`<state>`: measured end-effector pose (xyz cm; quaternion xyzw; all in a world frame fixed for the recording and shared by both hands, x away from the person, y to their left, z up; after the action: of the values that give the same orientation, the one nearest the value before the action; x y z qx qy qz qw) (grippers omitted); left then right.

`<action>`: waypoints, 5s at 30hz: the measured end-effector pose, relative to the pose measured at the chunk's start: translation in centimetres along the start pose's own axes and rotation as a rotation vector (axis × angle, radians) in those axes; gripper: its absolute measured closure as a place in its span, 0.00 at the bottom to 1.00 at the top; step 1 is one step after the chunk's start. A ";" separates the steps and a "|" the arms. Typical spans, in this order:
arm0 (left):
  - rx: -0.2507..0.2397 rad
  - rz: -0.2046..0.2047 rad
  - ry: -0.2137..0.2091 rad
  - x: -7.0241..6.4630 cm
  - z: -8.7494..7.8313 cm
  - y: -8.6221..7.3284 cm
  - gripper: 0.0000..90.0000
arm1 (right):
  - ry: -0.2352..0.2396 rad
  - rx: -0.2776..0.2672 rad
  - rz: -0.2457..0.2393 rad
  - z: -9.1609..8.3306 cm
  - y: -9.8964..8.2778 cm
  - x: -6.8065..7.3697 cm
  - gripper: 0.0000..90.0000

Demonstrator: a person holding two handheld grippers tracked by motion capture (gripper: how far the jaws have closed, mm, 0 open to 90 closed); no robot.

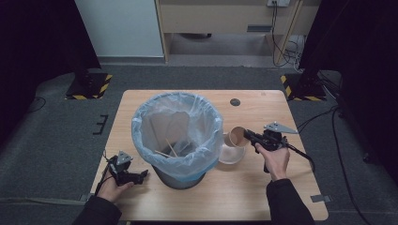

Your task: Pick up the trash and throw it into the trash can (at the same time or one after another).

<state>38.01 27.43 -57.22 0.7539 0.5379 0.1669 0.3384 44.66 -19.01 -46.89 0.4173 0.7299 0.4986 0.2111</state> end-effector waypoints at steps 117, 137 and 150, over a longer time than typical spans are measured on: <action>0.000 0.000 0.000 0.0 0.0 0.0 0.00 | 0.313 -0.516 -0.163 -5.3 17.4 14.5 0.95; 0.000 0.000 0.000 0.0 0.0 0.0 0.00 | 0.152 -0.516 -0.209 -7.8 18.6 10.8 0.77; 0.000 0.000 0.000 0.0 0.0 0.0 0.00 | 0.019 -0.473 -0.067 -8.4 12.1 3.6 0.67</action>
<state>38.01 27.42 -57.23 0.7537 0.5380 0.1670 0.3386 41.37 -18.80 -32.06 0.3267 0.6081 0.6525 0.3125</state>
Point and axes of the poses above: each handheld gripper's, and its own axes: z roughly forward along the jaws, y roughly out of its top, x roughly to its left, the point moved 5 cm from there along z, roughly forward along the jaws, and after that the axes turned 9 degrees about -z, right-handed, at the moved point
